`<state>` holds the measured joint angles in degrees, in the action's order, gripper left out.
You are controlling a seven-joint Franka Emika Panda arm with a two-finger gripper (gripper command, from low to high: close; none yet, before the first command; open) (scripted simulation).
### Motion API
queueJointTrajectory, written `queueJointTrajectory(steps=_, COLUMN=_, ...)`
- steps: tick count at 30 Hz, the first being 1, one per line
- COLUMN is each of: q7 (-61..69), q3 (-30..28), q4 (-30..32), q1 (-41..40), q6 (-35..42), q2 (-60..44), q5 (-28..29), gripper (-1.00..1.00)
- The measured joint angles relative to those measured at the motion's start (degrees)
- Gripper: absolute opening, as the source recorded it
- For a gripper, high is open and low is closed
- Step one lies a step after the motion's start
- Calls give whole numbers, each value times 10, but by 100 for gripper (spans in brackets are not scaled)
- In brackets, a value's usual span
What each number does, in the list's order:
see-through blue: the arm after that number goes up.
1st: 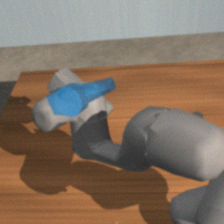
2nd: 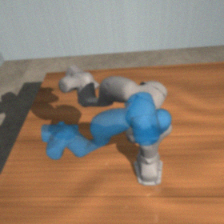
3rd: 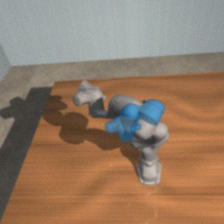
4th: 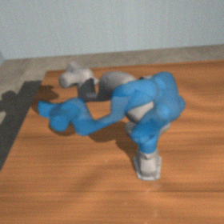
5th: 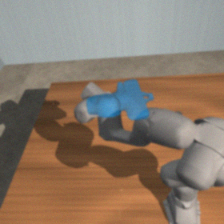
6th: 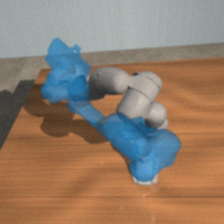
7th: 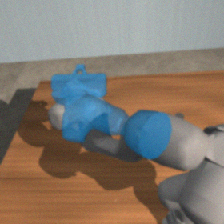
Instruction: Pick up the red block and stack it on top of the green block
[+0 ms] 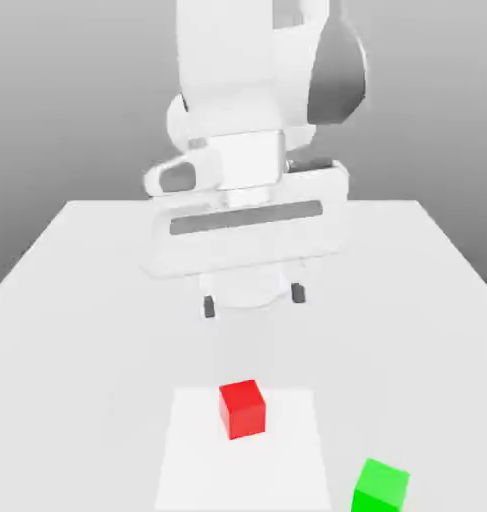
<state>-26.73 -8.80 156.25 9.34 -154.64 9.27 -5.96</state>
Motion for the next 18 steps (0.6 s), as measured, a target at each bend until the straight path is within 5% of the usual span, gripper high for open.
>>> queueJointTrajectory(steps=5, q7=-8, q3=0, q4=49, q1=-8, q6=-70, q2=-90, q5=59, gripper=0)
queueJointTrajectory(steps=16, q7=36, q3=45, q4=35, q1=-37, q6=-176, q2=-217, q5=0, gripper=0)
queueJointTrajectory(steps=17, q7=39, q3=51, q4=34, q1=-43, q6=-183, q2=-225, q5=-4, gripper=-100)
queueJointTrajectory(steps=18, q7=39, q3=51, q4=34, q1=-43, q6=-183, q2=-225, q5=-4, gripper=-100)
